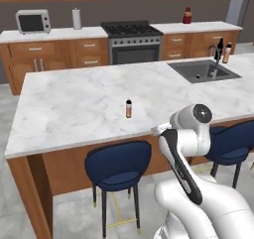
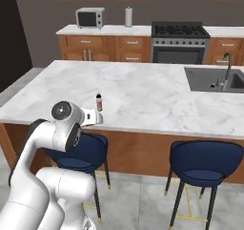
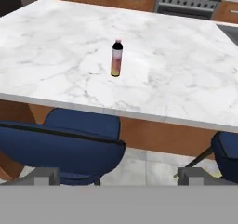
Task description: Place the large bottle from the dining counter next to the other large bottle outside the sink, and place the small bottle from the dining counter next to the other small bottle inside the sink.
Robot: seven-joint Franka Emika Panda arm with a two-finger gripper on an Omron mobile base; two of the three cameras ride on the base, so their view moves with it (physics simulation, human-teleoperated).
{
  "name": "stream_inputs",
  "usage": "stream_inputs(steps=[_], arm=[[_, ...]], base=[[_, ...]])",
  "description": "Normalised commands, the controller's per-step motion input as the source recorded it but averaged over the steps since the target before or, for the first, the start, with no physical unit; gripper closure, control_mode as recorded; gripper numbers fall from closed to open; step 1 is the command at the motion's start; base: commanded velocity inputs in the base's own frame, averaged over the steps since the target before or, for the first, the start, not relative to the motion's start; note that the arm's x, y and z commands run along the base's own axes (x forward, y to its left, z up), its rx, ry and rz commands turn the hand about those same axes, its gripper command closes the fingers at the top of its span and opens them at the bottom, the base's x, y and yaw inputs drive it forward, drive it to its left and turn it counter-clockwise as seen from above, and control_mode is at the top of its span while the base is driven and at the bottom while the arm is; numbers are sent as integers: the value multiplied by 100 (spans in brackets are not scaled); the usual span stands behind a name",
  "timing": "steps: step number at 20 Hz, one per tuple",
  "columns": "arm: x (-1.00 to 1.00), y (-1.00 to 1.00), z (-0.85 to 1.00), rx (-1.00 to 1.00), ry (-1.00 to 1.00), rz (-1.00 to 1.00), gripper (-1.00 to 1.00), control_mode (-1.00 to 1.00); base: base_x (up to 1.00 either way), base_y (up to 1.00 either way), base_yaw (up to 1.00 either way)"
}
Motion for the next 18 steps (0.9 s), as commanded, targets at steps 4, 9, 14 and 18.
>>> stream_inputs(steps=[4, 9, 14, 18], arm=[[0, 0, 0, 0, 0, 0, -100, 100], [0, 0, 0, 0, 0, 0, -100, 100], [0, 0, 0, 0, 0, 0, -100, 100], [0, 0, 0, 0, 0, 0, -100, 100]], base=[[28, 0, 8], [5, 0, 35], [4, 0, 37], [20, 0, 6]])
